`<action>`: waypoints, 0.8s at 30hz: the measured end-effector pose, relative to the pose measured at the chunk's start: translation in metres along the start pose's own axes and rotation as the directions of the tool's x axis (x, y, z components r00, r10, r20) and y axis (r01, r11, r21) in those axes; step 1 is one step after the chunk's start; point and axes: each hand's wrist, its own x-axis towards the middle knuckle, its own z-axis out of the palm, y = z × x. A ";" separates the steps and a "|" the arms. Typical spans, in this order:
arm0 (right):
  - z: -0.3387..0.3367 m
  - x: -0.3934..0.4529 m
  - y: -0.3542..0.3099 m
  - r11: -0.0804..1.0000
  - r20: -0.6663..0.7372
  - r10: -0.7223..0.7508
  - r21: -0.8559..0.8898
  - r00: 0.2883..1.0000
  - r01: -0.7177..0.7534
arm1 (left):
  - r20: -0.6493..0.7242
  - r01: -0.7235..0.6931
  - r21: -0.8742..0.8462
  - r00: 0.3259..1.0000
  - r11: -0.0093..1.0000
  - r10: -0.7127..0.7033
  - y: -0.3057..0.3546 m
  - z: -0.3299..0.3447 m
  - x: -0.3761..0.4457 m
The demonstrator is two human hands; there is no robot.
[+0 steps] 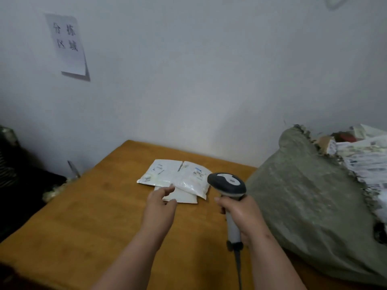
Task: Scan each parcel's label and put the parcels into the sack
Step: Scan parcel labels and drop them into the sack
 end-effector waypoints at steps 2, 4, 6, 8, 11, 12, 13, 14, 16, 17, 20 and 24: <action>0.019 0.015 0.003 0.999 0.002 0.028 0.025 1.000 -0.028 | -0.001 0.048 -0.023 0.999 0.999 -0.048 -0.011 -0.012 0.013; 0.035 0.033 0.008 0.998 0.018 0.056 0.022 0.998 -0.057 | -0.003 0.091 -0.015 0.996 0.996 -0.091 -0.021 -0.020 0.028; 0.049 0.053 0.014 0.996 0.032 0.089 0.017 0.996 -0.089 | 0.000 0.132 0.011 0.991 0.991 -0.132 -0.031 -0.023 0.046; 0.061 0.078 0.022 0.991 0.042 0.133 0.021 0.990 -0.134 | 0.010 0.165 0.024 0.986 0.986 -0.166 -0.041 -0.020 0.068; 0.071 0.122 0.038 0.978 0.044 0.204 0.037 0.978 -0.205 | 0.011 0.205 0.058 0.979 0.977 -0.206 -0.055 -0.002 0.108; 0.072 0.137 0.044 0.972 0.041 0.230 0.049 0.972 -0.232 | 0.007 0.221 0.063 0.975 0.973 -0.222 -0.058 0.006 0.122; 0.074 0.153 0.049 0.964 0.037 0.256 0.065 0.966 -0.258 | 0.006 0.234 0.064 0.972 0.970 -0.235 -0.062 0.015 0.136; 0.074 0.168 0.056 0.956 0.033 0.280 0.079 0.959 -0.282 | 0.010 0.246 0.066 0.969 0.967 -0.248 -0.066 0.024 0.150; 0.076 0.198 0.068 0.938 0.025 0.329 0.108 0.944 -0.330 | 0.034 0.268 0.088 0.962 0.959 -0.271 -0.073 0.043 0.176; 0.077 0.212 0.074 0.927 0.023 0.352 0.128 0.936 -0.352 | 0.051 0.276 0.105 0.958 0.956 -0.282 -0.076 0.052 0.189; 0.083 0.249 0.093 0.893 0.016 0.415 0.185 0.910 -0.410 | 0.078 0.261 0.170 0.958 0.950 -0.277 -0.088 0.076 0.223; 0.091 0.282 0.112 0.863 0.004 0.452 0.250 0.892 -0.438 | 0.065 0.234 0.265 0.964 0.936 -0.259 -0.101 0.101 0.261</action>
